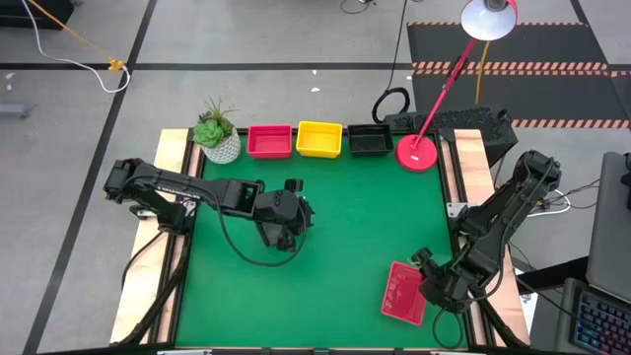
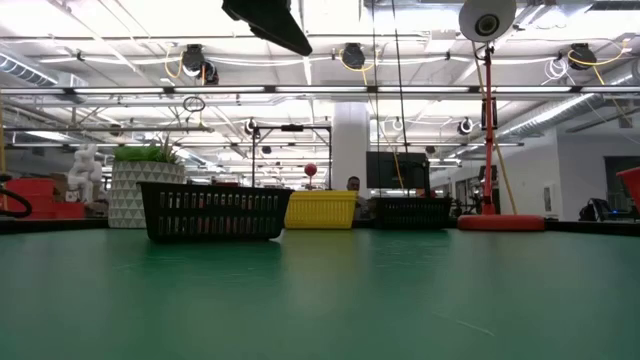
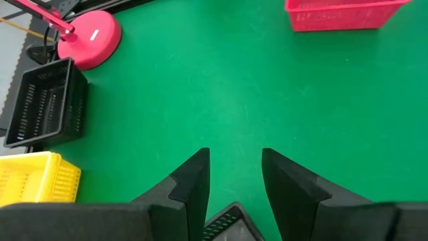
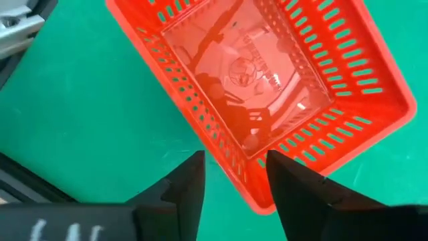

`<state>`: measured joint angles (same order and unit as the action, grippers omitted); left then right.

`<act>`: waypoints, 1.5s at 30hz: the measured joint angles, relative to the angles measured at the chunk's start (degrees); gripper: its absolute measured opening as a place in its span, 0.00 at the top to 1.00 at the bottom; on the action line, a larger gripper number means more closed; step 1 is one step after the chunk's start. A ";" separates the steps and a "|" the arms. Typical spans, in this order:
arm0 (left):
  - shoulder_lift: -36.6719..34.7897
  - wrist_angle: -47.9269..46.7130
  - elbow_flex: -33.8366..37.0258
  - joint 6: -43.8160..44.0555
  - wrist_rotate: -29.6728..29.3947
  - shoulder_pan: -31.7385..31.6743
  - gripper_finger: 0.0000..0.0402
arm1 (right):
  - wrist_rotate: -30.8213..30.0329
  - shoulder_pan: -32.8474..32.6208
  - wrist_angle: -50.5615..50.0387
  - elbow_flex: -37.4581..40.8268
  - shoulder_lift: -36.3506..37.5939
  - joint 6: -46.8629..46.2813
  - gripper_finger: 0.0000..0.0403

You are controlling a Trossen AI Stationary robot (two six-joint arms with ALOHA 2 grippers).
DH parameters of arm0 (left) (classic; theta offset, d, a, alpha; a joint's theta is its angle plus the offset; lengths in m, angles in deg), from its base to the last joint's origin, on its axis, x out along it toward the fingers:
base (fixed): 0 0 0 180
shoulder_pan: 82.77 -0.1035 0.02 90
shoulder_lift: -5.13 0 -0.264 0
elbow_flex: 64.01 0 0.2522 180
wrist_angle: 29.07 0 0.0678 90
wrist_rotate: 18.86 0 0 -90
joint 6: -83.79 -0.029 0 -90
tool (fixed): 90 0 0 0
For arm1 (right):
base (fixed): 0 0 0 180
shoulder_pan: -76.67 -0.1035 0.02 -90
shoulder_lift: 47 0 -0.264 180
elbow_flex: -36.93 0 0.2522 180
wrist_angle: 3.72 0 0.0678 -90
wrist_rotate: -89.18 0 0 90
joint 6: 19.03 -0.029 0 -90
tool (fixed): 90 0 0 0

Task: Stack baskets by color
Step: Stack the red basket on the stacked red baskets

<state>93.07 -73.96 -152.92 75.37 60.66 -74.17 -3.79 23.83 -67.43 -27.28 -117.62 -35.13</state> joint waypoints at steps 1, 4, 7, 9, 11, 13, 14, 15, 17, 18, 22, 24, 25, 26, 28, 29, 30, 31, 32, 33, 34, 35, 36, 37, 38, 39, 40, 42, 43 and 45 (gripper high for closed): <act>0.00 0.04 0.00 0.02 0.00 0.00 0.66 | 0.00 0.00 0.00 0.03 -0.06 0.60 0.63; 0.00 0.06 0.00 0.02 0.02 0.00 0.66 | 0.02 0.00 1.65 1.19 -0.07 1.68 0.68; 0.00 0.08 0.00 0.05 0.02 0.00 0.66 | 0.15 0.00 4.59 3.31 -0.09 2.25 0.71; 0.00 0.08 0.00 0.09 0.02 0.00 0.66 | 0.75 0.00 5.69 4.50 -0.07 2.43 0.72; 0.00 0.12 0.00 0.11 0.04 0.00 0.66 | 1.76 0.00 5.67 5.19 -0.13 2.74 0.72; 0.01 0.16 0.00 0.11 0.07 0.00 0.66 | 1.72 0.00 5.73 5.38 -0.12 2.90 0.72; 0.00 0.17 0.00 0.11 0.07 0.00 0.66 | 1.73 0.00 5.83 5.38 -0.12 2.91 0.72; 0.01 0.20 0.00 0.11 0.07 0.00 0.66 | 1.70 0.00 6.03 5.38 -0.12 2.91 0.72; 0.00 0.44 0.00 0.11 0.07 0.00 0.66 | 1.70 0.00 6.78 5.38 -0.12 2.94 0.72; 0.02 0.56 0.00 0.05 0.08 0.00 0.66 | 1.71 0.00 7.15 5.38 -0.12 3.22 0.72; 0.01 1.33 0.00 -0.16 0.08 0.00 0.66 | 1.67 0.00 7.15 5.38 -0.12 4.20 0.72; 0.02 1.33 0.00 -0.26 0.09 0.00 0.66 | 1.30 0.00 7.19 5.38 -0.12 5.13 0.72; 0.02 1.34 0.00 -0.26 0.08 0.00 0.66 | 1.08 0.00 7.15 5.38 -0.12 5.42 0.73; 0.02 1.35 0.00 -0.26 0.09 0.00 0.66 | 0.61 0.00 7.10 5.38 -0.12 5.66 0.74; 0.02 1.34 -0.01 -0.28 0.09 0.00 0.66 | 0.09 0.00 7.14 5.38 -0.12 6.37 0.77; 0.02 1.34 0.00 -0.28 0.07 0.00 0.66 | 0.07 0.00 7.15 5.38 -0.12 6.60 0.79; 0.02 1.34 0.00 -0.28 0.09 0.00 0.66 | 0.08 0.00 7.13 5.38 -0.12 6.76 0.82; 0.02 1.35 0.00 -0.26 0.08 0.00 0.66 | 0.09 0.00 7.15 5.38 -0.12 6.78 0.84; 0.02 1.34 0.00 -0.26 0.09 0.00 0.66 | 0.14 0.00 7.19 5.38 -0.12 6.78 0.87; 0.02 1.33 0.00 -0.28 0.09 0.00 0.66 | 0.16 0.00 7.23 5.38 -0.12 6.78 0.90; 0.02 1.35 0.00 -0.26 0.07 0.00 0.66 | 0.15 0.00 7.37 5.38 -0.12 6.78 0.92; 0.02 1.35 0.00 -0.26 0.07 0.00 0.66 | 0.15 0.00 7.74 5.38 -0.12 6.78 0.95; 0.02 1.35 0.00 -0.26 0.09 0.00 0.66 | 0.15 0.00 8.19 5.38 -0.12 6.77 0.97; 0.02 1.35 0.00 -0.26 0.07 0.00 0.66 | 0.14 0.00 8.69 5.38 -0.12 6.78 0.98; 0.02 1.35 0.00 -0.26 0.07 0.00 0.66 | 0.09 0.00 9.25 5.38 -0.12 6.77 0.98; 0.02 1.35 0.00 -0.24 0.07 0.00 0.66 | 0.04 0.00 9.73 5.38 -0.12 6.70 0.98; 0.02 1.35 0.00 -0.22 0.08 0.00 0.66 | -0.03 0.00 10.15 5.38 -0.12 6.35 0.98; 0.02 1.37 0.00 -0.18 0.07 0.00 0.66 | -0.72 0.00 10.79 5.38 -0.12 4.77 0.97; 0.02 1.39 0.00 -0.10 0.07 0.00 0.66 | -1.61 0.00 11.24 5.38 -0.12 3.70 0.97; 0.02 1.44 0.00 0.02 0.07 0.00 0.66 | -3.00 0.02 12.06 5.38 -0.12 1.56 0.97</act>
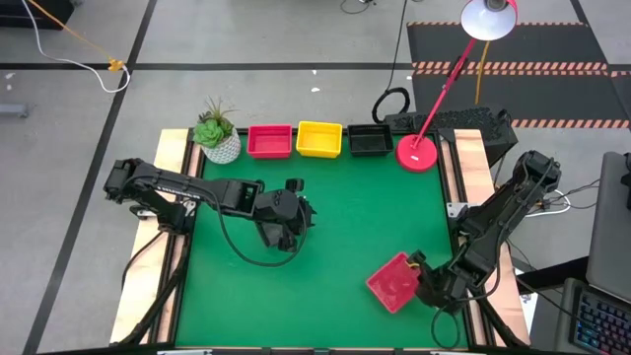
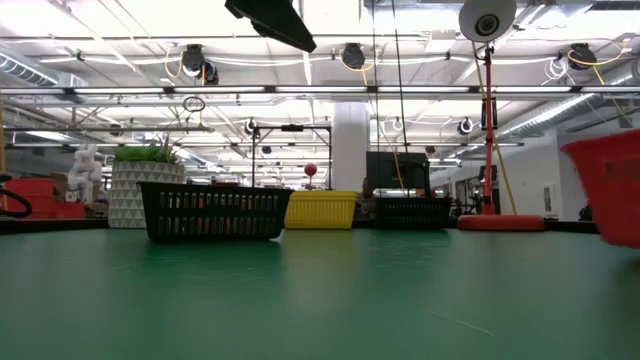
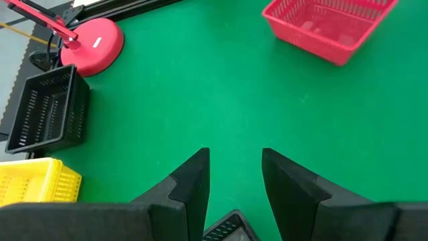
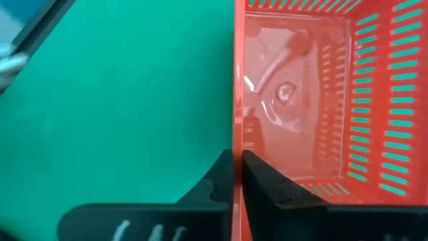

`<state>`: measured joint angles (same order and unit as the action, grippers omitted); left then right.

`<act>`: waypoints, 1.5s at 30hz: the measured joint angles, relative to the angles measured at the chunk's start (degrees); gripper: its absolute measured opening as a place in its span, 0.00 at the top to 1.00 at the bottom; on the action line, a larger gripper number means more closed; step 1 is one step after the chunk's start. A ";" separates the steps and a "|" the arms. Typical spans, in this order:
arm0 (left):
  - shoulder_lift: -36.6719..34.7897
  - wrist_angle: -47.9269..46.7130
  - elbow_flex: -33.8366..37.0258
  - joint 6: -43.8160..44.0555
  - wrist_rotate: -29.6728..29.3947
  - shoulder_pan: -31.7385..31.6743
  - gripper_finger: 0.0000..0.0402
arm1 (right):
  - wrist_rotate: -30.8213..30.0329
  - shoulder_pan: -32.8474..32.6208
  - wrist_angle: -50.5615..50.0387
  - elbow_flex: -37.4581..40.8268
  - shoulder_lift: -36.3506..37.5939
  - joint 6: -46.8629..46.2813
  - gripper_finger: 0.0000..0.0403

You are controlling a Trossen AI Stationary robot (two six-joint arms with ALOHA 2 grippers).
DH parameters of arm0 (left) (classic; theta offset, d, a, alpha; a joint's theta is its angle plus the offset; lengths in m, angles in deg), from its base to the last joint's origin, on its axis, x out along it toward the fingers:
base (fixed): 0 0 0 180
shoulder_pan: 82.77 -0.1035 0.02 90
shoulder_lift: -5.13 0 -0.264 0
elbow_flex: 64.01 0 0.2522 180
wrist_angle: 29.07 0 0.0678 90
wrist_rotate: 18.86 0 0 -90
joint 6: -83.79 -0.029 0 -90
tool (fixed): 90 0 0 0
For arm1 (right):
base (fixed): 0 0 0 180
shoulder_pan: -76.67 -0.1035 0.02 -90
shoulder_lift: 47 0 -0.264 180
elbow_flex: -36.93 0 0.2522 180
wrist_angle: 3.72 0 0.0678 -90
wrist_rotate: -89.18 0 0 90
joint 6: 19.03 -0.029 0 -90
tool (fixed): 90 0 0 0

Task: Stack baskets by color
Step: Stack the red basket on the stacked red baskets

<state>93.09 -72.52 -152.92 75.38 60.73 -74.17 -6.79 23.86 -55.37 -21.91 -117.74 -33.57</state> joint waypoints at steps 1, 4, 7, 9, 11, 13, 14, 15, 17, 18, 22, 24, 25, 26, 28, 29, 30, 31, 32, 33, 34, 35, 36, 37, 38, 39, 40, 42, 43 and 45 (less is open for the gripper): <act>0.00 0.00 0.00 0.14 0.00 0.00 0.66 | -0.59 0.08 0.31 0.00 0.00 -1.24 0.98; 0.00 0.06 0.00 0.59 0.00 0.00 0.66 | -3.33 0.70 1.18 -0.02 0.00 -5.56 0.99; 0.00 0.98 0.00 0.62 0.00 0.00 0.66 | -6.92 1.93 2.25 -0.02 0.00 -10.43 0.99; 0.00 2.16 0.00 0.64 0.00 0.00 0.66 | -8.53 3.02 3.20 -0.04 0.00 -12.95 0.99; 0.00 3.38 -0.01 0.64 0.00 0.00 0.66 | -9.24 4.31 3.43 -0.22 0.00 -14.58 0.99; 0.00 4.33 0.00 0.66 -0.02 0.00 0.66 | -9.31 5.71 3.41 -0.49 0.00 -15.61 0.99; 0.00 4.77 0.00 0.66 -0.02 0.00 0.66 | -9.45 6.47 3.39 -0.70 0.00 -16.12 0.99; 0.00 5.16 0.00 0.71 -0.01 0.00 0.66 | -10.21 7.15 3.39 -0.95 0.00 -16.43 0.99; 0.00 6.26 0.00 1.06 -0.01 0.13 0.66 | -11.84 8.64 3.45 -1.59 0.00 -16.79 0.99; 0.00 6.83 0.00 1.18 -0.02 0.17 0.66 | -12.29 9.37 3.41 -1.96 0.00 -16.77 0.99; 0.00 9.25 0.00 0.94 -0.08 0.99 0.66 | -15.41 12.24 3.46 -3.63 0.00 -15.78 0.99; 0.00 10.72 0.00 0.80 -0.04 1.52 0.66 | -17.08 13.66 3.61 -4.21 0.00 -14.79 0.99; 0.00 11.48 0.00 0.43 -0.02 1.79 0.65 | -18.02 14.34 3.93 -4.25 0.02 -14.72 0.99; 0.00 12.14 0.00 -0.05 -0.04 2.18 0.65 | -18.75 15.16 4.19 -4.26 0.02 -14.61 0.99; 0.30 13.49 0.00 -0.29 -0.06 2.86 0.63 | -20.59 16.82 4.63 -4.26 0.01 -14.78 0.99; 0.50 14.11 -0.01 -0.48 -0.04 3.17 0.62 | -21.50 17.60 4.87 -4.26 0.02 -15.04 0.99; 0.59 14.31 0.00 -0.71 -0.02 3.38 0.60 | -22.45 18.39 5.18 -4.26 0.02 -15.19 0.99; 0.61 14.51 0.00 -0.96 -0.03 3.58 0.58 | -23.22 19.10 5.58 -4.26 0.02 -15.15 0.99; 0.61 15.11 0.00 -1.12 -0.02 3.73 0.55 | -24.47 19.72 6.10 -4.26 0.01 -15.03 0.99; 0.63 15.95 0.00 -1.34 -0.06 3.87 0.53 | -25.36 20.33 6.66 -4.26 0.02 -14.72 0.99; 1.01 16.85 -0.06 -1.56 -0.04 3.89 0.50 | -25.51 20.96 7.04 -4.26 0.02 -14.66 0.99; 1.39 17.66 -0.07 -1.70 -0.06 3.89 0.48 | -25.53 21.52 7.09 -4.26 0.02 -14.67 0.99; 1.74 17.79 -0.05 -1.83 -0.10 3.85 0.46 | -25.63 22.01 6.98 -4.26 0.02 -14.93 0.99; 2.12 17.76 0.01 -1.86 -0.11 3.85 0.44 | -25.84 22.40 6.88 -4.26 0.02 -15.49 0.99; 2.67 18.23 0.02 -1.97 -0.14 3.82 0.43 | -25.89 22.90 6.85 -4.26 0.02 -16.13 0.99; 3.36 19.44 0.00 -2.14 -0.16 3.63 0.42 | -25.89 23.34 6.85 -4.26 0.02 -16.63 0.99; 3.91 20.36 -0.07 -2.74 -0.16 3.46 0.42 | -25.93 23.66 6.85 -4.26 0.02 -17.27 0.99; 5.18 20.94 -0.04 -3.76 -0.17 3.17 0.42 | -25.95 24.17 6.78 -4.26 0.02 -18.26 0.99; 6.07 22.36 -0.08 -4.18 -0.14 2.92 0.42 | -25.94 24.32 6.80 -4.26 0.01 -18.68 0.99; 7.14 22.45 -0.74 -4.63 -0.15 2.57 0.43 | -25.93 24.41 6.76 -4.26 -0.42 -19.38 0.99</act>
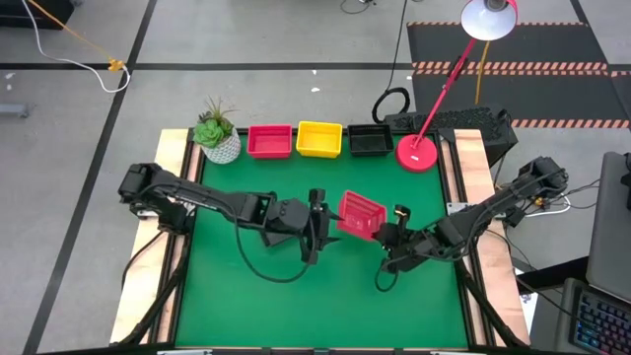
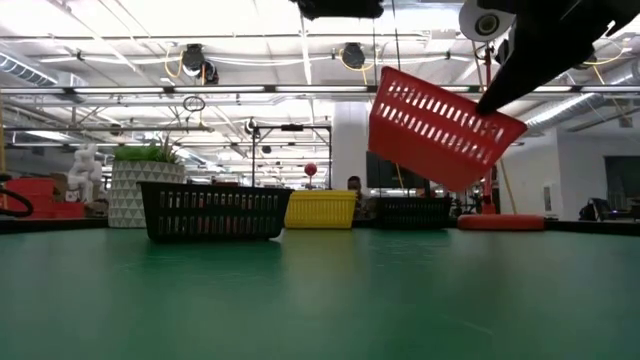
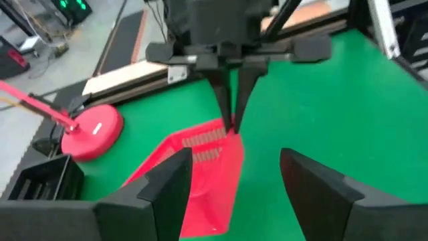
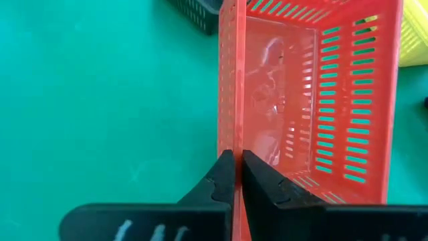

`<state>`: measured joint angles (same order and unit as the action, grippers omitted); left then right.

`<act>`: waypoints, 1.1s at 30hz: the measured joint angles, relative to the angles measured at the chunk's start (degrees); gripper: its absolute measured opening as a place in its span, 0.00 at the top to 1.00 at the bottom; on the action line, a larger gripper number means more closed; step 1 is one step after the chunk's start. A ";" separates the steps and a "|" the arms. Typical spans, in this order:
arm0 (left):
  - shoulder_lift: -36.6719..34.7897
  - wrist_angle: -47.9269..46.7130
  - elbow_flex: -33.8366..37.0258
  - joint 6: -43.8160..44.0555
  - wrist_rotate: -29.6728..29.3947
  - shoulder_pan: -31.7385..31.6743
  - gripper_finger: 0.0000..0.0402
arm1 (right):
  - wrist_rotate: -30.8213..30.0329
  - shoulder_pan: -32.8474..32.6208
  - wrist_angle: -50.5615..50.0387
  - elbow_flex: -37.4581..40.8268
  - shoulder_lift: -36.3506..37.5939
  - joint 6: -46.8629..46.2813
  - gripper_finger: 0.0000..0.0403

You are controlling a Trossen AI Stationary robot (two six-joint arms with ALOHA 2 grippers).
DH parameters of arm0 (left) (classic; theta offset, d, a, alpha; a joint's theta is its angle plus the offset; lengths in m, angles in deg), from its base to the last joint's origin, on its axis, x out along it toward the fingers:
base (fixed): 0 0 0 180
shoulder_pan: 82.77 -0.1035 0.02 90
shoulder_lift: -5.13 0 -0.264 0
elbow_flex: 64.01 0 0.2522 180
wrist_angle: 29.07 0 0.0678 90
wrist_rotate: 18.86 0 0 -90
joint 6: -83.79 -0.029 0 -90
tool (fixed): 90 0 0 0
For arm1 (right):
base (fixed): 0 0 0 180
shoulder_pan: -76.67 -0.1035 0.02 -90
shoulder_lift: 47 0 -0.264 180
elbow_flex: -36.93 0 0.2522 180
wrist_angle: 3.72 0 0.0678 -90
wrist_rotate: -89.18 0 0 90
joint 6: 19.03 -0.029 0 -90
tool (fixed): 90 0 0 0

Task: Stack baskets by color
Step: Stack the red basket on the stacked red baskets

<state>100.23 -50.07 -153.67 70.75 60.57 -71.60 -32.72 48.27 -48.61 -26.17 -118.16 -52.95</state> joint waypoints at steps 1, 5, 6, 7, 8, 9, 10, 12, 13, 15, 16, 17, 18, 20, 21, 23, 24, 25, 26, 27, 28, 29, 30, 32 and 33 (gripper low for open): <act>0.66 -0.14 -0.62 -0.07 -0.01 -0.07 0.44 | 0.00 0.03 0.01 0.00 -0.33 -0.06 0.99; 3.78 -1.43 -3.60 -0.87 0.05 -0.39 0.46 | 0.22 0.42 0.07 0.00 -2.14 0.17 0.99; 4.79 -1.65 -4.31 -1.27 0.28 -0.34 0.47 | 0.35 0.63 0.07 0.00 -2.58 0.36 0.99; 5.61 -2.23 -4.77 -1.56 0.50 -0.32 0.47 | 0.43 0.71 0.11 0.02 -2.91 0.57 0.99; 6.38 -3.44 -5.16 -1.73 0.52 -0.32 0.46 | 0.47 0.74 0.16 0.04 -3.11 0.63 0.99; 7.16 -4.07 -5.83 -1.77 0.59 -0.30 0.46 | 0.45 0.74 0.45 0.04 -3.26 0.71 0.99; 7.92 -4.02 -6.64 -1.87 0.62 -0.39 0.46 | 0.44 0.74 0.93 0.04 -3.41 1.01 0.99; 9.23 -5.38 -7.86 -1.79 0.61 -0.77 0.45 | 0.50 0.74 1.27 0.04 -3.60 1.80 0.99; 10.21 -5.75 -8.55 -1.68 0.59 -0.98 0.44 | 0.50 0.72 1.55 0.04 -3.62 1.90 0.99; 11.96 -6.18 -9.98 -1.70 0.58 -1.41 0.43 | 0.50 0.74 2.00 0.04 -3.57 2.04 0.99; 12.79 -7.61 -10.78 -1.68 0.56 -1.58 0.43 | 0.46 0.74 2.12 0.04 -3.56 2.16 0.99; 13.75 -8.44 -11.83 -1.63 0.38 -1.73 0.43 | 0.46 0.74 2.29 0.04 -3.57 2.32 0.99; 14.58 -8.93 -12.89 -1.44 0.22 -1.86 0.43 | 0.47 0.74 2.35 0.04 -3.58 2.56 0.99; 16.00 -11.54 -14.54 -1.40 0.07 -1.96 0.43 | 0.46 0.72 2.49 0.04 -3.56 3.00 0.99; 16.95 -12.19 -15.63 -1.40 0.02 -2.02 0.43 | 0.46 0.72 2.66 0.04 -3.56 3.09 0.99; 18.46 -14.08 -17.12 -1.42 -0.03 -2.10 0.43 | 0.46 0.74 2.50 0.06 -3.58 3.11 0.99; 19.08 -14.96 -17.74 -1.46 -0.04 -2.09 0.43 | 0.46 0.74 2.50 0.07 -3.56 3.11 0.99; 19.54 -14.80 -18.44 -1.49 -0.02 -2.09 0.43 | 0.46 0.74 2.54 0.05 -3.56 3.11 0.99; 19.89 -14.61 -18.93 -1.46 -0.06 -2.08 0.43 | 0.48 0.73 2.45 0.06 -3.58 3.11 0.99; 20.11 -15.10 -19.43 -1.46 -0.06 -2.09 0.43 | 0.48 0.72 2.33 0.07 -3.58 3.11 0.99; 20.14 -15.74 -19.80 -1.46 -0.07 -2.09 0.43 | 0.46 0.72 2.55 0.07 -3.56 3.12 0.99; 20.43 -15.88 -19.91 -1.41 -0.08 -2.09 0.43 | 0.47 0.72 2.65 0.07 -3.57 3.12 0.99; 20.70 -15.74 -20.00 -1.25 -0.11 -2.10 0.43 | 0.52 0.74 2.49 0.07 -3.57 3.11 0.99; 21.07 -17.16 -19.90 -1.31 -0.17 -2.16 0.43 | 0.49 0.72 2.71 0.07 -3.57 3.13 0.99; 21.14 -17.65 -19.88 -1.45 -0.21 -2.23 0.43 | 0.51 0.72 2.61 0.07 -3.58 3.11 0.99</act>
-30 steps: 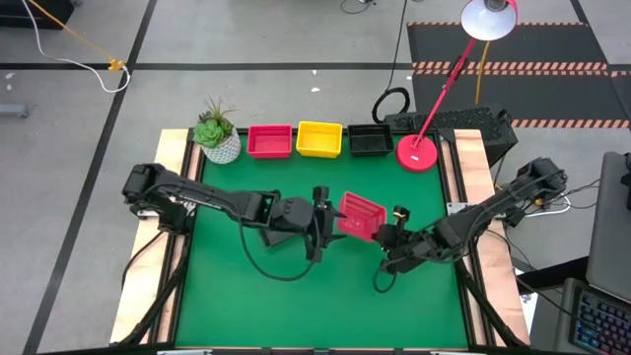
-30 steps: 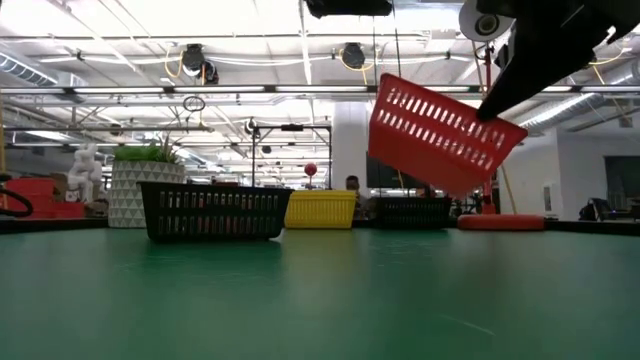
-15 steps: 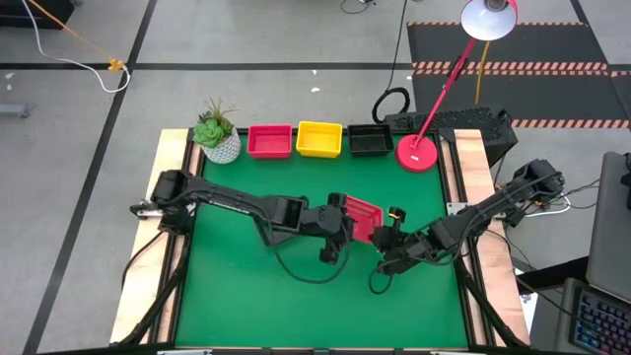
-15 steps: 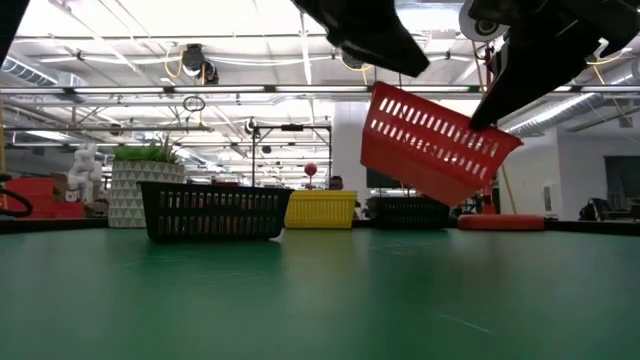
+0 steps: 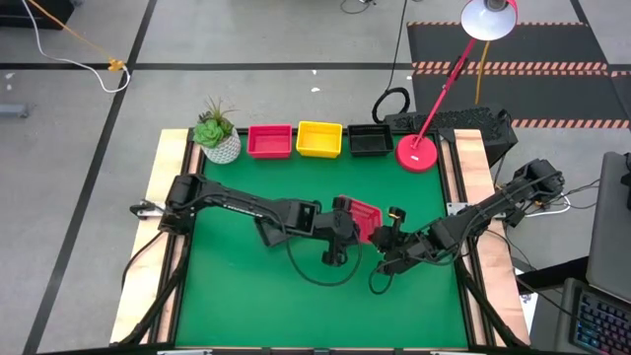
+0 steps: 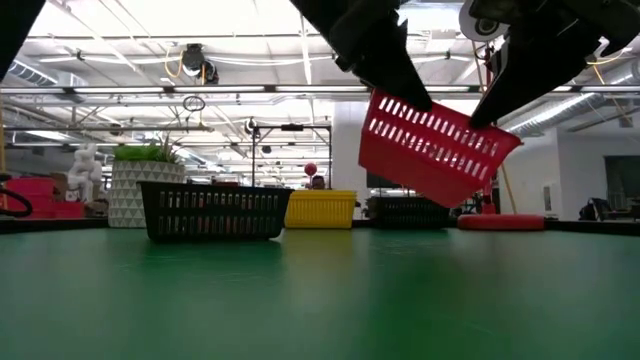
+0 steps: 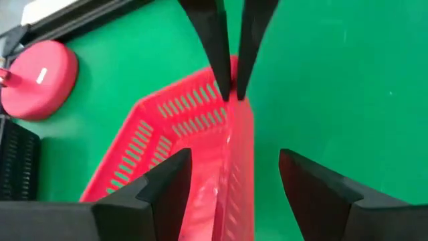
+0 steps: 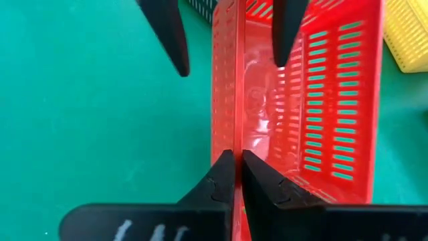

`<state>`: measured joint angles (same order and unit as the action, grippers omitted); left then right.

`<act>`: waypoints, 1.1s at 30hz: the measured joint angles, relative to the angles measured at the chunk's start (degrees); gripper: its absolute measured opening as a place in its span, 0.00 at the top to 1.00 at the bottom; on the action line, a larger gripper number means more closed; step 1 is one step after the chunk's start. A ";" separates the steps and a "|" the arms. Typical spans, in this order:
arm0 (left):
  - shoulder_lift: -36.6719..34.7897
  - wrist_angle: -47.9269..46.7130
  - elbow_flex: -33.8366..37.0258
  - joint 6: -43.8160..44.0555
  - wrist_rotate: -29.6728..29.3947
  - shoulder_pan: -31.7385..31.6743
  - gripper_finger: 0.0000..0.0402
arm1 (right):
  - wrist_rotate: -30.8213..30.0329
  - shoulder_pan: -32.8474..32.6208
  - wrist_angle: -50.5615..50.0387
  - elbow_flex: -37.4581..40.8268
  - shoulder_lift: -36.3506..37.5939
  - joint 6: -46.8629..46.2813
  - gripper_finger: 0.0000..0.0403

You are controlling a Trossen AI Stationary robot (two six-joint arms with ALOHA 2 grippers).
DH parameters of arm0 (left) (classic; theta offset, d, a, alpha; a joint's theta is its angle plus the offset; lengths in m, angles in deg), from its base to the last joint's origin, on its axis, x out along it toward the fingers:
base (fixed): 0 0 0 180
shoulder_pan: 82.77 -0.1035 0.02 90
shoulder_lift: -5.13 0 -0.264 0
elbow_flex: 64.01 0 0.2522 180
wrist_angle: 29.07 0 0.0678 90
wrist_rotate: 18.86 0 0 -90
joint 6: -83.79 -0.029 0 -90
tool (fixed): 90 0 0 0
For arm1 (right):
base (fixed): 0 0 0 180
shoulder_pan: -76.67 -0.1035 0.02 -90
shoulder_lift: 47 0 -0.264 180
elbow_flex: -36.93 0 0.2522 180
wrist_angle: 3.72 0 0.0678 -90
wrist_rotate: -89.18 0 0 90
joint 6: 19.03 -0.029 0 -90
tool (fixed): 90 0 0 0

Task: Stack baskets by color
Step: Stack the red basket on the stacked red baskets

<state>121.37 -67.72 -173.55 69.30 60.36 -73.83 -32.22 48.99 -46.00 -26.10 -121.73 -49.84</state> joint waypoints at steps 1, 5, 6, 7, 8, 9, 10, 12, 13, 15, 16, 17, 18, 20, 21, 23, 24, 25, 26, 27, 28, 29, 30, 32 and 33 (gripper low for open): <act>0.25 0.06 -0.01 -0.07 0.00 -0.08 0.45 | -0.01 0.00 0.00 0.00 0.00 0.00 0.99; 0.72 -0.52 -0.05 -0.64 0.19 -0.60 0.53 | -0.01 0.00 0.01 0.00 0.01 0.00 0.99; 0.77 -0.52 -0.03 -1.06 0.21 -0.69 0.56 | -0.02 0.00 0.03 0.00 0.00 0.00 0.99; 0.77 -0.50 -0.03 -1.51 0.36 -0.83 0.58 | -0.07 0.00 0.03 0.00 -0.01 -0.03 0.99; 0.77 -0.42 -0.03 -1.58 0.46 -0.95 0.61 | -0.10 0.00 0.00 0.00 0.01 -0.02 0.99; 0.77 -0.37 -0.03 -1.69 0.43 -1.02 0.64 | -0.11 0.00 -0.01 0.00 0.01 -0.02 0.99; 0.77 -0.36 -0.03 -1.74 0.45 -1.04 0.68 | -0.11 0.01 0.00 0.00 0.00 -0.02 0.99; 0.77 -0.50 -0.03 -1.98 0.48 -1.00 0.74 | -0.11 0.02 0.03 0.00 0.00 0.00 0.99; 0.77 -0.52 -0.03 -2.26 0.63 -1.05 0.77 | -0.11 0.00 0.03 0.00 0.01 0.00 0.99; 0.75 -0.82 -0.03 -2.74 1.66 -1.21 0.83 | -0.11 0.00 0.01 0.00 0.00 -0.02 0.99; 0.75 -0.96 -0.03 -2.95 2.14 -1.28 0.85 | -0.08 0.01 0.01 0.00 -0.01 -0.01 0.99; 0.75 -1.00 -0.03 -3.03 2.29 -1.32 0.88 | -0.09 0.00 0.01 0.00 -0.01 0.00 0.99; 0.75 -1.06 -0.03 -3.03 2.31 -1.32 0.91 | -0.09 0.00 0.03 0.00 -0.01 0.00 0.99; 0.72 -1.31 -0.03 -3.53 2.29 -1.32 0.96 | -0.06 0.00 0.08 0.00 0.00 0.02 0.99; 0.72 -1.46 -0.03 -3.95 2.33 -1.32 0.97 | -0.05 0.00 0.08 0.00 0.00 0.02 0.99; 0.72 -1.63 -0.03 -4.54 2.35 -1.32 0.97 | -0.05 0.00 0.10 0.00 -0.01 0.02 0.99; 0.70 -1.63 -0.03 -4.62 2.35 -1.36 0.97 | -0.06 0.00 0.13 0.00 -0.01 0.02 0.98; 0.70 -1.64 -0.03 -4.62 2.37 -1.43 0.96 | -0.07 0.00 0.16 0.00 -0.01 0.04 0.98; 0.70 -1.67 -0.03 -4.60 2.39 -1.51 0.95 | -0.09 0.00 0.24 0.00 0.00 0.33 0.98; 0.70 -1.77 -0.03 -4.60 2.41 -1.58 0.95 | -0.11 -0.03 0.42 0.00 -0.01 0.77 0.97; 0.70 -1.96 -0.03 -4.61 2.40 -1.60 0.94 | -0.15 -0.15 0.77 0.00 -0.01 1.42 0.95; 0.70 -2.19 -0.03 -4.71 2.40 -1.60 0.95 | -0.17 -0.33 1.28 0.00 -0.01 1.78 0.94; 0.70 -2.33 -0.01 -4.88 2.42 -1.58 0.95 | -0.32 -0.52 1.84 0.00 -0.01 2.24 0.91; 0.70 -2.48 0.01 -5.05 2.59 -1.56 0.97 | -0.33 -0.85 2.74 0.00 -0.01 3.37 0.86; 0.70 -2.46 0.01 -5.27 2.59 -1.56 0.98 | -0.35 -1.05 2.89 0.00 0.01 3.70 0.82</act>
<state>122.07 -70.18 -173.54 64.03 62.96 -75.39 -32.57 47.94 -43.11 -26.10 -121.72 -46.13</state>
